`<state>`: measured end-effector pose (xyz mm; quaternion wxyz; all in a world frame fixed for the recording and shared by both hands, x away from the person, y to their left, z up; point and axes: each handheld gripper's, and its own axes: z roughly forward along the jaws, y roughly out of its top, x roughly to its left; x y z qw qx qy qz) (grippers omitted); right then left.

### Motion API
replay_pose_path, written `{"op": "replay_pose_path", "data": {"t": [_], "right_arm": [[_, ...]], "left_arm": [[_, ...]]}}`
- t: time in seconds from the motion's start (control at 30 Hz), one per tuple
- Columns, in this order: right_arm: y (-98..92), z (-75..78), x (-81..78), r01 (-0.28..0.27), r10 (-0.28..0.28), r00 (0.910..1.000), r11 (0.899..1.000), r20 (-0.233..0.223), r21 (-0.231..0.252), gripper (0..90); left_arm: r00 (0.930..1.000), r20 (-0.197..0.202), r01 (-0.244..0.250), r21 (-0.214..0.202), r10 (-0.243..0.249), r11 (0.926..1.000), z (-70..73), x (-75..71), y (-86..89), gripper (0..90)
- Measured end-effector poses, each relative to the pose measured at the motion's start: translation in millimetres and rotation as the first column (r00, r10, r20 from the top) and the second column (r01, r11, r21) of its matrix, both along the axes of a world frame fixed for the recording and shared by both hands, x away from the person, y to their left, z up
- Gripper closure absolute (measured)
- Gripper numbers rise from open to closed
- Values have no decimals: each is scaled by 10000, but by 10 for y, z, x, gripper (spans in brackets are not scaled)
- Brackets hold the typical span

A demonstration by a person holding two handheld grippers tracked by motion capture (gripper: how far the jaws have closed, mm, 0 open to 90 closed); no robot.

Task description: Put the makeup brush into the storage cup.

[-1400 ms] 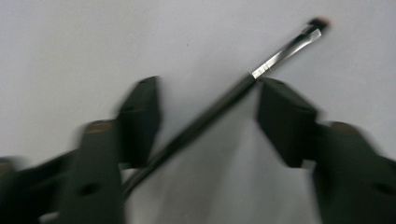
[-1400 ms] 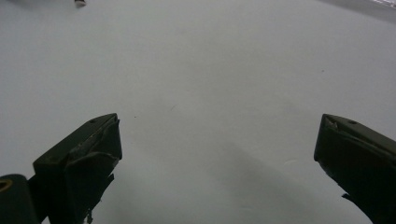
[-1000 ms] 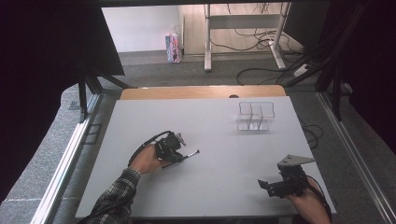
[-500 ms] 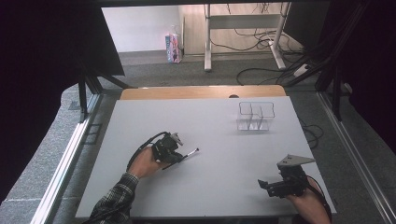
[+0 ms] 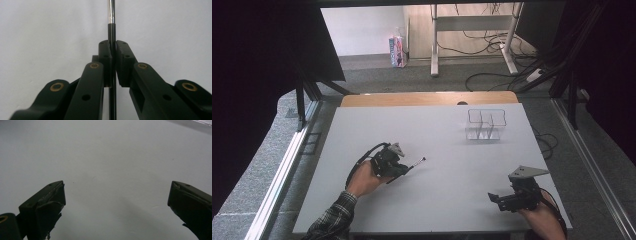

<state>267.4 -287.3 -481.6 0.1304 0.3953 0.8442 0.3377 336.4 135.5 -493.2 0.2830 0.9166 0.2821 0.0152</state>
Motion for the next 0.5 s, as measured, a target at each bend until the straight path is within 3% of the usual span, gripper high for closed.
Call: {"op": "replay_pose_path", "data": {"t": [0.27, 0.5], "right_arm": [[0, 3, -3, -26, 25, 10000, 10000, 30, 83, 12], [0, 9, -7, -140, 138, 9998, 9998, 170, 125, 2]], "left_arm": [[9992, 275, -283, -661, 302, 9974, 53, -120, 90, 844], [9960, 602, -560, -1477, 655, 9874, 119, -245, 174, 844]]}}
